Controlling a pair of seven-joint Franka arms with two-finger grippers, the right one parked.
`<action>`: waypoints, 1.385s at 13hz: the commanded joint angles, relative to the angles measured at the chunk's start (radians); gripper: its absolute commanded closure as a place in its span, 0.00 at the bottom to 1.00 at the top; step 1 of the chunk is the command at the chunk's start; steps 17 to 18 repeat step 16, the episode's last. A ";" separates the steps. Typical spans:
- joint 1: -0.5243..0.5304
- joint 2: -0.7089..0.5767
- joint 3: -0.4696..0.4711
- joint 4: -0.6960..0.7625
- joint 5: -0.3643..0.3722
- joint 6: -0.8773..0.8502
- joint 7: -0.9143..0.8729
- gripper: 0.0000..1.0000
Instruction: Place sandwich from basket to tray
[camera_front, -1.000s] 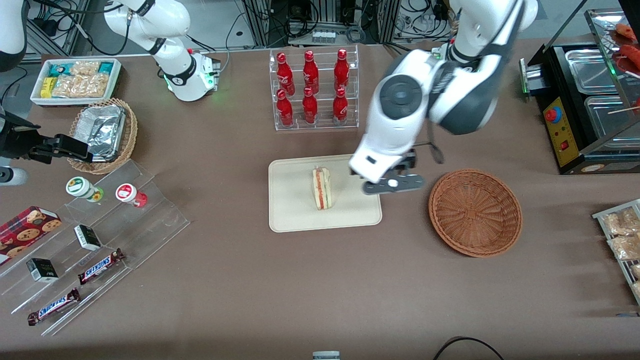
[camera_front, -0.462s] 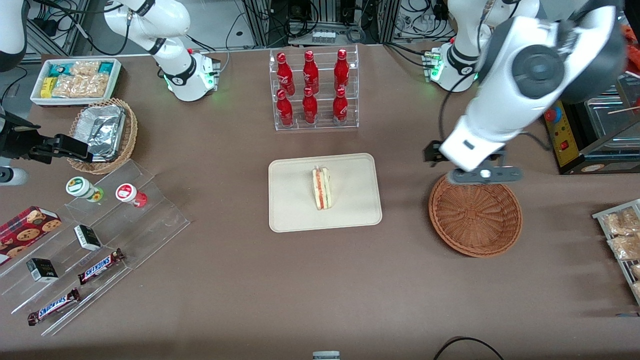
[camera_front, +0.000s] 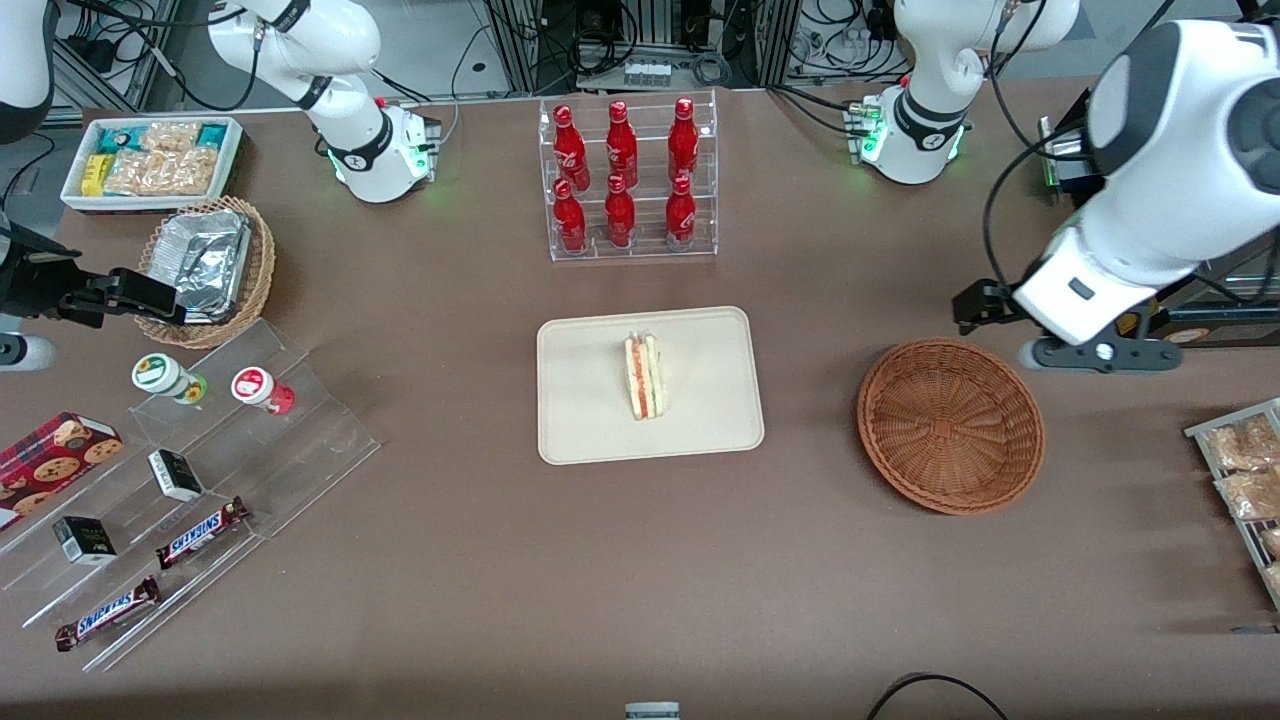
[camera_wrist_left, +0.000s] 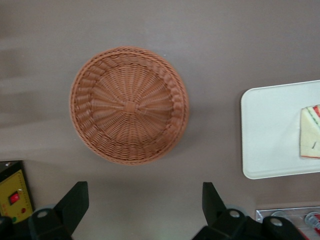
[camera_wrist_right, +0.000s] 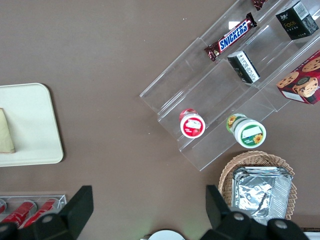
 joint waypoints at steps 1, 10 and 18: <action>0.074 -0.067 -0.012 -0.047 0.007 -0.006 0.089 0.00; 0.147 -0.138 -0.016 -0.072 -0.006 0.000 0.131 0.00; 0.139 -0.101 -0.021 -0.023 -0.013 -0.005 0.132 0.00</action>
